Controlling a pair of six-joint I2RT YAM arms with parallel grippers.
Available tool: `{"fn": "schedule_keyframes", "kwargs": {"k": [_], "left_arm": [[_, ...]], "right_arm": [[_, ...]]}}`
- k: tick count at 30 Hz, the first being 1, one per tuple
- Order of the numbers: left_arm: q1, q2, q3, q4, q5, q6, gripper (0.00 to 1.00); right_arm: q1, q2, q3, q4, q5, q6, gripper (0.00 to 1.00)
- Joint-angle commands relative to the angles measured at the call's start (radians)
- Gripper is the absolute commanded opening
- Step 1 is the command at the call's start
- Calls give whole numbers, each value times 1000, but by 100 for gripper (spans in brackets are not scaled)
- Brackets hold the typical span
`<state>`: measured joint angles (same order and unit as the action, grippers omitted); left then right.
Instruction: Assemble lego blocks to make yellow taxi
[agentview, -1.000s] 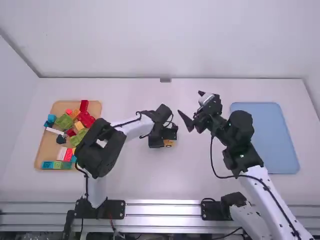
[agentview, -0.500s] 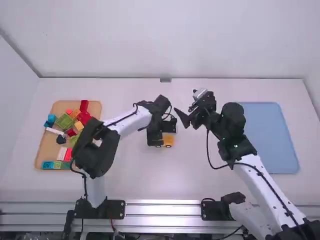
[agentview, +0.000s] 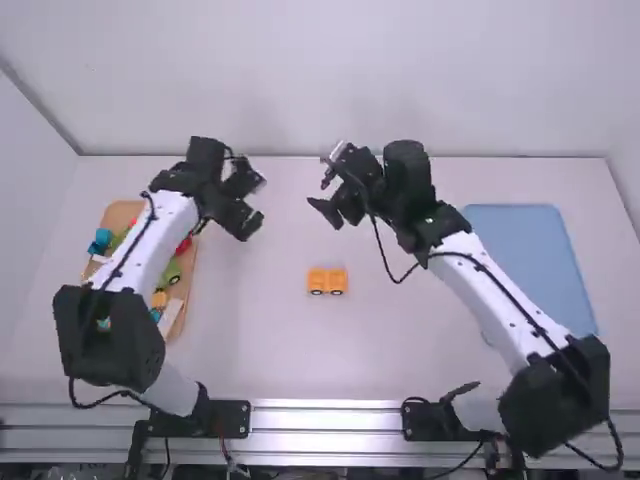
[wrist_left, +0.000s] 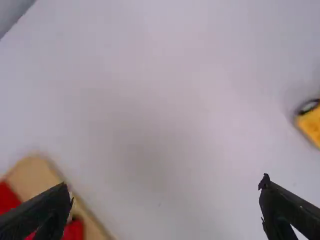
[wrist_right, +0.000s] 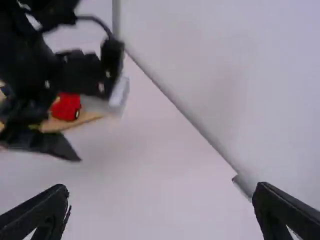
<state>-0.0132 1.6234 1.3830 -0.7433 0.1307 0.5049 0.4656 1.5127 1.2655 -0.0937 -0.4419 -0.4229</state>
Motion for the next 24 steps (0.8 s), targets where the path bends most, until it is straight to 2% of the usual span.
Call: {"fn": "schedule_keyframes", "kwargs": {"k": [1,3,5,6,8,11,18,24], "left_arm": [[80,-71,13,-12,11,-188,99],[130,-95,13,-16,12,-253,99],[214,-138,13,-16,11,-355,99],[214,-138,13,-16,11,-355,99],[298,-178,13,-11,8,-462,99],[388,-206,13,-14,8,-565,99],[623,-245,13,-84,8,-782,99],[812,-245,13,-176,11,-943,99]], "right_arm": [[29,77,118,-28,-9,-56,98],[42,117,167,-53,-29,-75,98],[62,186,258,-114,-139,-135,98],[62,186,258,-114,-139,-135,98],[78,238,331,-164,-245,-191,99],[93,271,377,-183,-304,-194,98],[148,281,386,-164,-401,-192,98],[204,281,383,-89,-347,-37,98]]}}
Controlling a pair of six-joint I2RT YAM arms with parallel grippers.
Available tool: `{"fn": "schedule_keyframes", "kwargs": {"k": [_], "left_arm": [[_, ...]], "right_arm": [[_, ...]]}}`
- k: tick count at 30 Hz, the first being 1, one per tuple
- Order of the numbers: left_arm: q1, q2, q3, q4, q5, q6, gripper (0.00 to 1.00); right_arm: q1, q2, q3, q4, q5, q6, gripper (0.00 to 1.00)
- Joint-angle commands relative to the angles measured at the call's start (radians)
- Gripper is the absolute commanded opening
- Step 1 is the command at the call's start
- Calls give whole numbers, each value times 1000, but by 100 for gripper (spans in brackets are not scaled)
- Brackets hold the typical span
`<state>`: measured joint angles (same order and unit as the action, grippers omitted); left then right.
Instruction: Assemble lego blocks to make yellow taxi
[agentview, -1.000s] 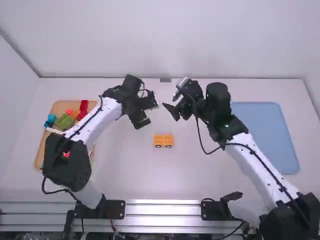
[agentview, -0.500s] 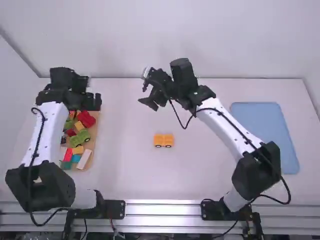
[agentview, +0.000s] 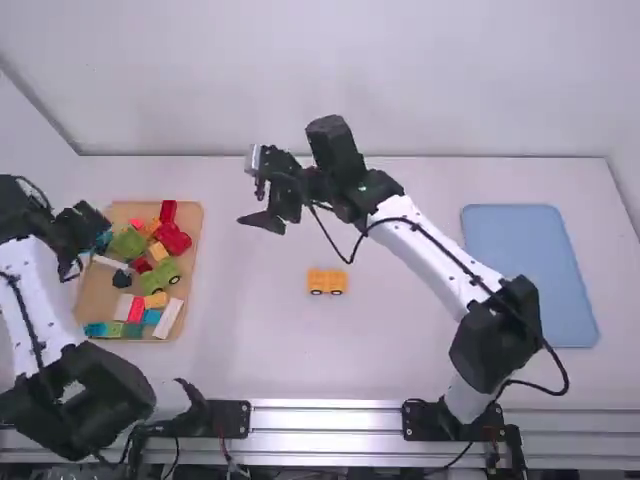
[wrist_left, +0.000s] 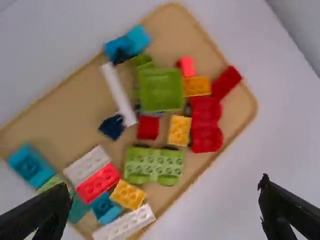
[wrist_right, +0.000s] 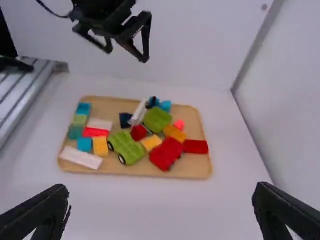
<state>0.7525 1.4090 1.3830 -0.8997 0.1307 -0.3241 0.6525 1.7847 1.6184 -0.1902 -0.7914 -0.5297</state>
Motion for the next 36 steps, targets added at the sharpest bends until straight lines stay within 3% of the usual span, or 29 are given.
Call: {"fn": "schedule_keyframes", "kwargs": {"k": [1,6,13,23,33,36], "left_arm": [[60,-31,12,-29,10,-124,99],[109,-31,-33,-16,10,-132,99],[88,-31,-96,-56,15,-184,99],[-96,47,-119,-42,8,-71,99],[-283,236,4,-16,-130,-98,99],[-310,338,96,-45,-175,-76,94]], "right_arm": [[23,9,30,8,8,70,98],[59,9,30,-6,27,16,98],[102,9,30,-9,191,17,98],[111,9,31,16,201,17,98],[101,9,31,-5,225,60,98],[93,9,30,-8,219,62,98]]}}
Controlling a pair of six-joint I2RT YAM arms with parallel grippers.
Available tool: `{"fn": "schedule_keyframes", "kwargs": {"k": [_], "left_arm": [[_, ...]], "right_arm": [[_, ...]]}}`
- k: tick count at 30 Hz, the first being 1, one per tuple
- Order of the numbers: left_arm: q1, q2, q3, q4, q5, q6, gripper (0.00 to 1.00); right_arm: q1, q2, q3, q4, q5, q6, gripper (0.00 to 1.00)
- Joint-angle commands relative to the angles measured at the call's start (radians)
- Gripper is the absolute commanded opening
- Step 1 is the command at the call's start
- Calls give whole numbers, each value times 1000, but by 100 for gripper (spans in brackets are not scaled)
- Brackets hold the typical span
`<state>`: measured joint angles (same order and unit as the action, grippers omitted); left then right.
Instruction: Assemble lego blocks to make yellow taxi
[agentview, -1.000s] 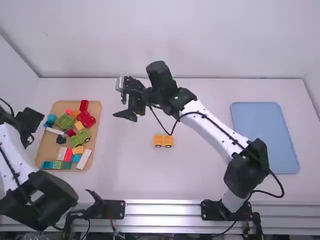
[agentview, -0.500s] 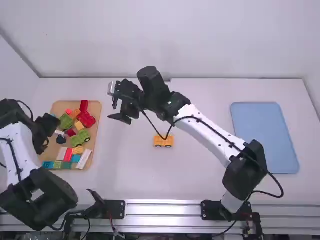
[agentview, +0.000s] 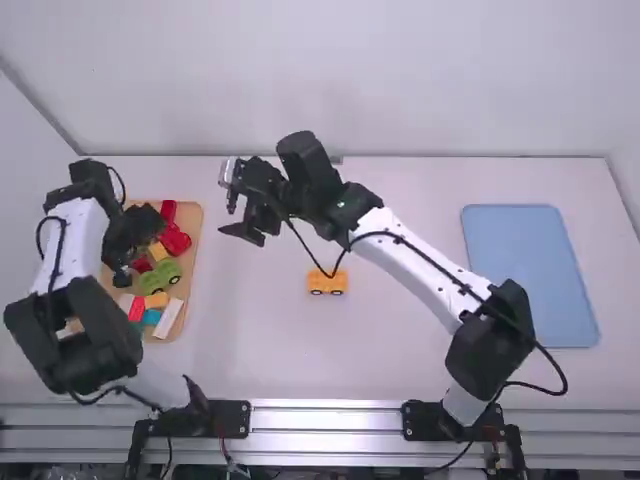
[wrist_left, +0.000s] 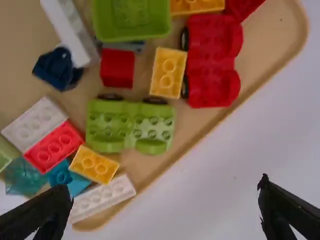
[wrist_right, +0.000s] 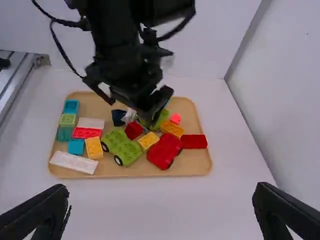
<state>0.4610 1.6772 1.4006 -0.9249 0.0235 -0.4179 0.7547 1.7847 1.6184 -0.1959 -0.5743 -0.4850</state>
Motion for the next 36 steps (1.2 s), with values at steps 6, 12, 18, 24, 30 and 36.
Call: {"fn": "schedule_keyframes", "kwargs": {"k": [6,12,18,24,30,36], "left_arm": [[-8,259,230,-59,-67,95,77],[10,393,277,-62,-59,113,63],[3,443,240,-13,-45,158,63],[4,451,185,40,-40,145,33],[3,451,138,82,-42,132,38],[3,451,126,90,-40,132,45]], "right_arm": [[-10,9,30,-9,5,15,98],[-11,9,31,3,4,10,98],[-8,9,31,8,38,10,98],[-11,9,31,8,52,10,98],[-16,9,30,5,51,17,98],[-15,9,30,5,52,13,98]]}}
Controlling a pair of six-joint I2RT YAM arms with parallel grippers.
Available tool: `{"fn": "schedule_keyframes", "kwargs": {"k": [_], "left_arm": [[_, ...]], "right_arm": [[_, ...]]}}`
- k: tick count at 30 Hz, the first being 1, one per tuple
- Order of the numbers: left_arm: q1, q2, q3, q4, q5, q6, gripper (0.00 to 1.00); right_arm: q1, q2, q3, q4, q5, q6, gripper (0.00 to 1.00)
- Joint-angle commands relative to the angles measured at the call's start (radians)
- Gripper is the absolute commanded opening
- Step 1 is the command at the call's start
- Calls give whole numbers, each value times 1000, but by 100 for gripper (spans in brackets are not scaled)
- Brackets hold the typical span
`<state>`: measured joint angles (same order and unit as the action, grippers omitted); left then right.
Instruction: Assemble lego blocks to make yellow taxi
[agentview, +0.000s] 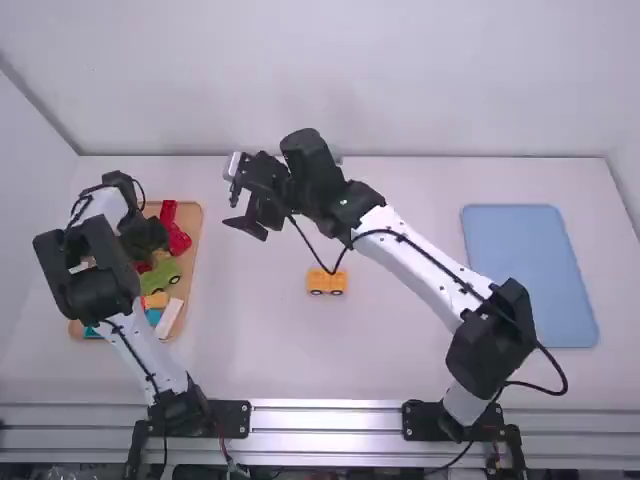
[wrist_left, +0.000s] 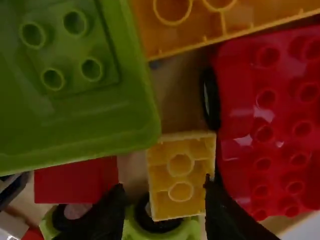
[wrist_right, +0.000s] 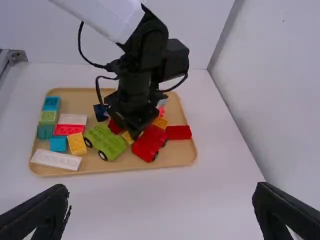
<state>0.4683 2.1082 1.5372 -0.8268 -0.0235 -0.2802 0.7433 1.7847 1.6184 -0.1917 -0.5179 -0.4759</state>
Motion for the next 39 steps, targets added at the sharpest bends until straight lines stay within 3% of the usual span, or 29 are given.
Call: {"fn": "schedule_keyframes", "kwargs": {"k": [1,5,11,27,31,39], "left_arm": [[-5,20,-11,-10,6,-6,45],[-5,20,-15,-6,4,-6,47],[-2,20,-27,3,7,-15,65],[-2,20,87,-97,46,-5,58],[-25,20,62,-86,15,47,54],[-27,20,-17,-26,-110,268,57]], "right_arm": [[-4,9,30,1,-4,5,98],[-4,9,30,-3,-5,5,98],[-4,9,29,-3,-5,4,98],[-4,9,30,-3,-4,5,98],[-4,9,29,-5,-5,5,98],[-4,9,29,-7,17,8,98]]}}
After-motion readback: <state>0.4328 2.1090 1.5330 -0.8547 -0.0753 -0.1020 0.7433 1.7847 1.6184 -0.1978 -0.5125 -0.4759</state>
